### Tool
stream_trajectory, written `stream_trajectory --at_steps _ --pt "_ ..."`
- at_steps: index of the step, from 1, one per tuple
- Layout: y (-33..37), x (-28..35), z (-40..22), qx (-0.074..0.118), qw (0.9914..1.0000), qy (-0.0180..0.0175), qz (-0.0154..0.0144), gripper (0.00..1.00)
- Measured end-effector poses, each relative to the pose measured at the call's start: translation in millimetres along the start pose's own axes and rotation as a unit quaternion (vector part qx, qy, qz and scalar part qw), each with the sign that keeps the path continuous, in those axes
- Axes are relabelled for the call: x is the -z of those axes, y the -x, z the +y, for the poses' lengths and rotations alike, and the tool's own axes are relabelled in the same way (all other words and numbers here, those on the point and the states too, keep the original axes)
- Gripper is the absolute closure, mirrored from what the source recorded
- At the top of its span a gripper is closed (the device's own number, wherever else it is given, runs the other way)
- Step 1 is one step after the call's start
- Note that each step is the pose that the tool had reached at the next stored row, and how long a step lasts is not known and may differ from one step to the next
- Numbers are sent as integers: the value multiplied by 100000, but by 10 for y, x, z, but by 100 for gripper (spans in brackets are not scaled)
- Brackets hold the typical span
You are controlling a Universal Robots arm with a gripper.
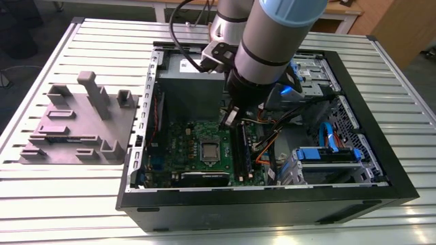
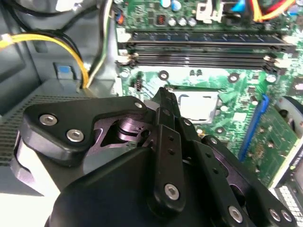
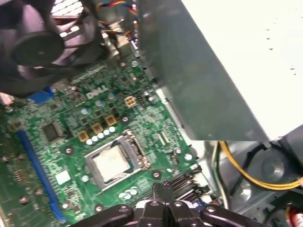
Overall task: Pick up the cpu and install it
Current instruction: 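Install the first cpu locking lever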
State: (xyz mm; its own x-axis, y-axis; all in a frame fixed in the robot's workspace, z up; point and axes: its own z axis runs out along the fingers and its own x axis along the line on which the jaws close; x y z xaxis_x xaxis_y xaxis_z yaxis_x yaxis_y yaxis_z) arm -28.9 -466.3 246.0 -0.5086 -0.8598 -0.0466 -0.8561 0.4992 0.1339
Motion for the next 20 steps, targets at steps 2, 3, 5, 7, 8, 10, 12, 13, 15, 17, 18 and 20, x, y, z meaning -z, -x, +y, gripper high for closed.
stream_trajectory --at_steps 2,3,5,7,8,10,12,13,15,17,18,20 --pt "52 -5 20 2 100000 -5 7 90" --pt "75 -11 33 5 100000 0 0 90" --pt "113 -20 54 7 100000 -1 -1 90" --pt "136 -30 67 4 100000 0 4 90" --pt "146 -37 72 7 100000 1 1 90" --pt "159 -55 78 13 100000 24 -45 90" --pt "170 -71 82 18 100000 57 -102 90" --pt "173 -78 84 24 100000 80 -136 90" --pt "171 -90 95 34 99999 176 -290 90" --pt "164 -100 113 40 99999 185 -309 90" --pt "159 -103 122 48 99999 184 -308 90" --pt "154 -105 128 285 99999 196 -261 90"
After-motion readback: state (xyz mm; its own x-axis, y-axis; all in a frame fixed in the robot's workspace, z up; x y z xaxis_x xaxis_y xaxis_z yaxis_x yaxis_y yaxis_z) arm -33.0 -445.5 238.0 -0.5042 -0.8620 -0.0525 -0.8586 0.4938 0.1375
